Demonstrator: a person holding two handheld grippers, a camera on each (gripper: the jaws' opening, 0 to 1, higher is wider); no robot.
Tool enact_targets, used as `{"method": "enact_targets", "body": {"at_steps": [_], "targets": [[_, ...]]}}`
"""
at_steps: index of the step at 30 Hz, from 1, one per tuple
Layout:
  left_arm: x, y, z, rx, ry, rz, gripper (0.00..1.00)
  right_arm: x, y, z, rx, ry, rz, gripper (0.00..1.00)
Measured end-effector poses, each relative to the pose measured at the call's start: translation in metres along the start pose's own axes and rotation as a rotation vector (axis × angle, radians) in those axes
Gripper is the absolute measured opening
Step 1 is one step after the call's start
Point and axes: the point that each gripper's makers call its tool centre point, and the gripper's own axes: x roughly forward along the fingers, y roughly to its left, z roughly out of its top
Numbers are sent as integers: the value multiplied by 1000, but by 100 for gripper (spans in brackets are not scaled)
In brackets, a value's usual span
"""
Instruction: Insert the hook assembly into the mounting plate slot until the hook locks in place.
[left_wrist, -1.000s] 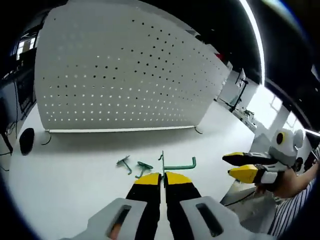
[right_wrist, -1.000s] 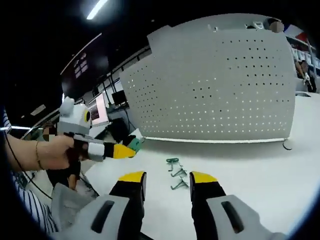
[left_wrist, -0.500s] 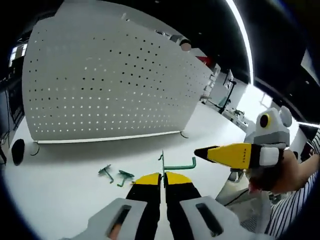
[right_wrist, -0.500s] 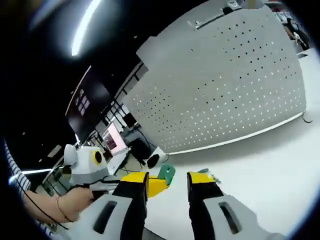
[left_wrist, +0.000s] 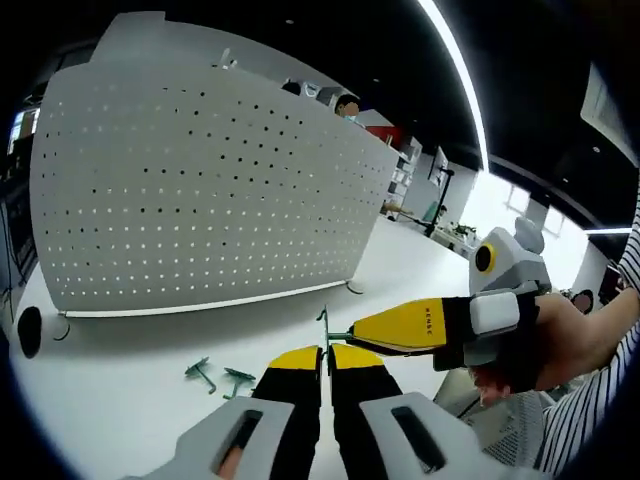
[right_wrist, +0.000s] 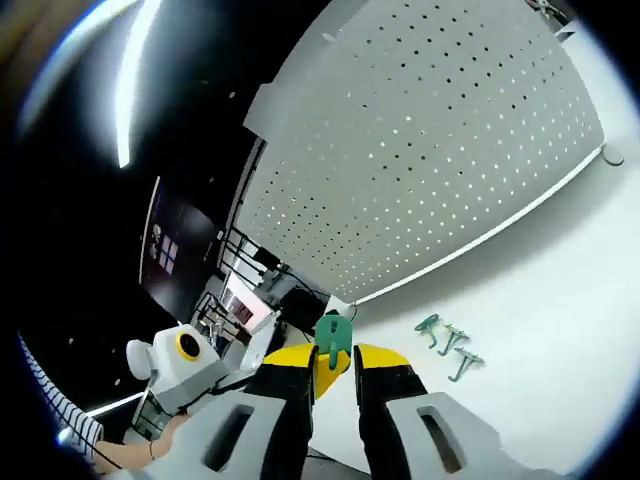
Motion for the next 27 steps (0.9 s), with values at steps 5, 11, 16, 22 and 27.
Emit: {"method": "enact_targets", "body": {"at_steps": [5,11,16,22,27], "targets": [[1,1,1,5,-12,4,1,3,0,-4,12,8,-6,7],[4,0,-3,9,1,5,1,4,-2,-4,26,3,-12,2],[3,0,-5,56,7,16,1,5,-2,-6,9,14,-22,1],[-1,1,-3,102,-14,8,2,5,2,-9,-27,14,-25,0],[-5,3,-5,86,-8,3,4,7,13,-12,-205,48,-16,0]]}}
